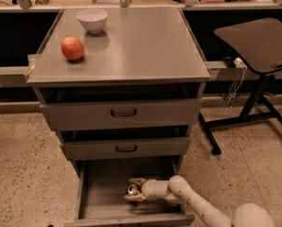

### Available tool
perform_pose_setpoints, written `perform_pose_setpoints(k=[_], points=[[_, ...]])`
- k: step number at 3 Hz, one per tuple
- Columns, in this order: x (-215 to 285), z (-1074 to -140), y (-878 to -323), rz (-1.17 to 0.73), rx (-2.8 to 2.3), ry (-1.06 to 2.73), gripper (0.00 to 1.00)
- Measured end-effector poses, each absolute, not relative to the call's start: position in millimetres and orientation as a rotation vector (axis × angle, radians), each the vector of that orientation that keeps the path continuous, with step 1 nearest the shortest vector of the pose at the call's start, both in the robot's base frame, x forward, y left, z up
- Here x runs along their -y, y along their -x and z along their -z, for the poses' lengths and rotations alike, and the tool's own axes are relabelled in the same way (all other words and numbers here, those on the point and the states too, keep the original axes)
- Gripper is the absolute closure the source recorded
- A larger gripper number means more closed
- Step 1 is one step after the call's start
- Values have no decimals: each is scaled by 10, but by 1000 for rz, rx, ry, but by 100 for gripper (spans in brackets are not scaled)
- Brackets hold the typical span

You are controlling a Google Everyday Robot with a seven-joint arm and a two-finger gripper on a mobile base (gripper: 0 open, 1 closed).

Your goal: Pick pepsi can from bottom drawer and place on counter

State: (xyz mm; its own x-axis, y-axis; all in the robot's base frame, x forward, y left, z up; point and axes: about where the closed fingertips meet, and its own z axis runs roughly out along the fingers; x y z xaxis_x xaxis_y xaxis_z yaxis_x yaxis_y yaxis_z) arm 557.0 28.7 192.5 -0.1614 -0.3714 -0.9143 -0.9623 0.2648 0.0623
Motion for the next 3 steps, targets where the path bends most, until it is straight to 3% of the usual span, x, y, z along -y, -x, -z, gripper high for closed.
perform_pose_setpoints(k=[1,2,3], points=[[-310,-1854,-5577,-914,-1684,1195,72],[-310,-1875,-5576,-914,-1683,1195,95],[-218,-2402,-5453,-921,-1583,1233,100]])
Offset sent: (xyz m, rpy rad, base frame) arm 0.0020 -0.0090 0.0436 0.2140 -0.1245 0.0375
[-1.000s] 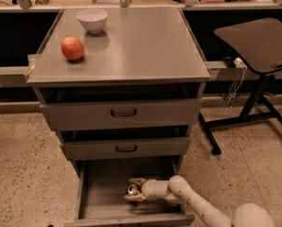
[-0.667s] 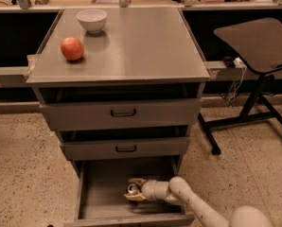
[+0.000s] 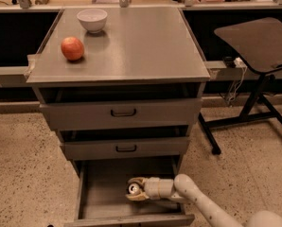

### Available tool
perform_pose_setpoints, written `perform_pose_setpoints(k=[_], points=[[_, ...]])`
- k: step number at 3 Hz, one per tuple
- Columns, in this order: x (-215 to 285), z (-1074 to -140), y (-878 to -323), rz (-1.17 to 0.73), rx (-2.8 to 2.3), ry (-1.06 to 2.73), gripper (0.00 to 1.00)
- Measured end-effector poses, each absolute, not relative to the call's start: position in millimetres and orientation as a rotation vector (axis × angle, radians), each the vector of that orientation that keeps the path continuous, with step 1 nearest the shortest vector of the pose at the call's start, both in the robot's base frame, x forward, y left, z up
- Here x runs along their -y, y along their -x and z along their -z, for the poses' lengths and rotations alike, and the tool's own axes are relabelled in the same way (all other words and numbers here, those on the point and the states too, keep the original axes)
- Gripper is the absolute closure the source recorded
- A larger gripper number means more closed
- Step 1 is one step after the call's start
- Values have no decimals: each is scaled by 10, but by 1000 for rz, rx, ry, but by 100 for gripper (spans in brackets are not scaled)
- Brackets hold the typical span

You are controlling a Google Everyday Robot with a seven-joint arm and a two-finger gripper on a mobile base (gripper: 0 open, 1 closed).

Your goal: Pick pepsi can from bottom drawer and place on counter

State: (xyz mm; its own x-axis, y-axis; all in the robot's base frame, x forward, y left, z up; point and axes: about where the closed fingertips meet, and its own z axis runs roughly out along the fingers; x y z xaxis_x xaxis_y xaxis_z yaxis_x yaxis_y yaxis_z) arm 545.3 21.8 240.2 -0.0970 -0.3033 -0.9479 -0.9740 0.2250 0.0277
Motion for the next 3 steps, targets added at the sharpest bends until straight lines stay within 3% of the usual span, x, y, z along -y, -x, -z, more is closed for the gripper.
perform_pose_setpoints(k=[2,3], points=[[710,-4801,-4997,-888,-1088,1406,100],[975,-5593,-5194,-854,-1099,1533,100]])
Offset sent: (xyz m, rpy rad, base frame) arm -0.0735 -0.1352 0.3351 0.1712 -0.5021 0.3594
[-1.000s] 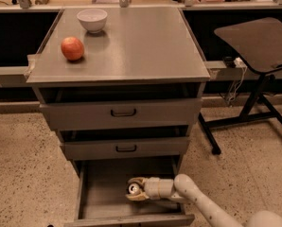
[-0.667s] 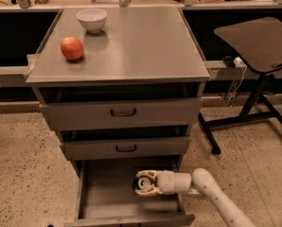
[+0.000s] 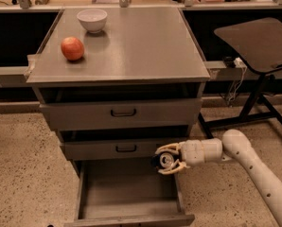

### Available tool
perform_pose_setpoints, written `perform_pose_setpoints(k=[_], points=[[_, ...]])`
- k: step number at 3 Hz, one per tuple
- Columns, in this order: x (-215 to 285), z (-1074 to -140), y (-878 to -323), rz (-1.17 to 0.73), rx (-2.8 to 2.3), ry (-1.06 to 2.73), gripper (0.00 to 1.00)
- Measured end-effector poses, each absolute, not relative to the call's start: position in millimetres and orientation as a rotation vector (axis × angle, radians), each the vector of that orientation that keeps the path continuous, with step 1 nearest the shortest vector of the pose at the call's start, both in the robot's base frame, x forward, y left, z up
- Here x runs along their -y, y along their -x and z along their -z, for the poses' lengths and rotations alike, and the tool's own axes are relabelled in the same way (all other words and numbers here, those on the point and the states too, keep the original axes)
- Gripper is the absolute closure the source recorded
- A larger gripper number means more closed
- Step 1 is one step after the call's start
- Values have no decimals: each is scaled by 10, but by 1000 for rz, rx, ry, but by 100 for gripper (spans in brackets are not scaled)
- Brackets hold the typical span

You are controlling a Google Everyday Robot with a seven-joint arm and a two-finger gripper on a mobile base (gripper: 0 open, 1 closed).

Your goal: Pick pepsi can from bottom drawer and place on counter

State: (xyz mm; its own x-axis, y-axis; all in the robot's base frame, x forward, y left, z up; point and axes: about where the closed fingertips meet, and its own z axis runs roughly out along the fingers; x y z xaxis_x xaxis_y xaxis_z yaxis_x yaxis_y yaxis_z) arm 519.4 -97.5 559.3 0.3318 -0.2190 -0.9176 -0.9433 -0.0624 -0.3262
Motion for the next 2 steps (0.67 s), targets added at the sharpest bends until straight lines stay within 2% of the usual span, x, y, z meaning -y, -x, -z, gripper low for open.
perform_pose_setpoints(k=[1,2], points=[[972,-5591,-5193,-855,-1098,1533,100],[850,-6072,-5150,-821,-1025,1596,100]])
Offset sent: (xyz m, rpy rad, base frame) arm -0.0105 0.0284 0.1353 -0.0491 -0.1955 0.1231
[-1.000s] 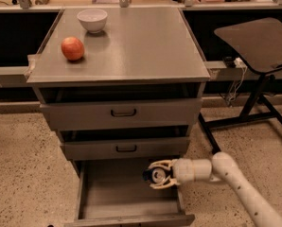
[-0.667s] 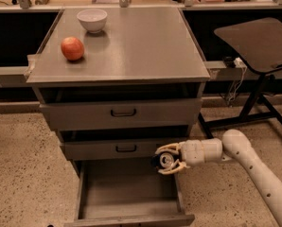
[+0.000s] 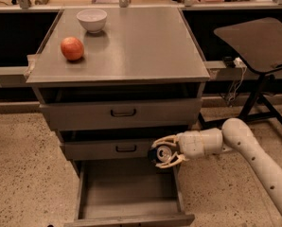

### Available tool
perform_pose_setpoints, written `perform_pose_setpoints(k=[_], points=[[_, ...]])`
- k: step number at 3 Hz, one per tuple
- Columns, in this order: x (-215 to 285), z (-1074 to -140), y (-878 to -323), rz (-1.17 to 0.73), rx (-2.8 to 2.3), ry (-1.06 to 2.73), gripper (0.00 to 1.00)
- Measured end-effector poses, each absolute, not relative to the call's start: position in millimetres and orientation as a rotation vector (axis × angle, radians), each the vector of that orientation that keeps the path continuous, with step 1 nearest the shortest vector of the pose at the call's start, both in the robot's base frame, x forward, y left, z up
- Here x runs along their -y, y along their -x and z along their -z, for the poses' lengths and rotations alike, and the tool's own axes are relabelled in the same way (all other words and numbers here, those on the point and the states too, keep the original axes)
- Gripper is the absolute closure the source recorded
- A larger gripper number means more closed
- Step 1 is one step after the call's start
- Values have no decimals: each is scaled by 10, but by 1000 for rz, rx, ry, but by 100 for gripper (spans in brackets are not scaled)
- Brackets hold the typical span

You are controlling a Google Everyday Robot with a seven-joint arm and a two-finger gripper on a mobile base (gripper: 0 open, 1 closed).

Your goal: Pick pepsi can from bottom drawer and place on counter

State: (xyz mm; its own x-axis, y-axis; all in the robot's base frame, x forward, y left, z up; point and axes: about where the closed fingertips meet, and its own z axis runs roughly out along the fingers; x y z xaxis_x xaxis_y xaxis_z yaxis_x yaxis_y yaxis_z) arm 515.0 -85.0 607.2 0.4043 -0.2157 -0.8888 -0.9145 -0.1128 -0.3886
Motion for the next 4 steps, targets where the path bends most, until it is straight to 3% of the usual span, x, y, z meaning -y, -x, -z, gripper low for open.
perform_pose_setpoints(k=[2,3,4], points=[[238,-8249,-4774,-653,-835,1882,100],[20,-8978,-4852,-673,-870,1997,100],[274,-8975,-5335,-777,-1155,2032,100]])
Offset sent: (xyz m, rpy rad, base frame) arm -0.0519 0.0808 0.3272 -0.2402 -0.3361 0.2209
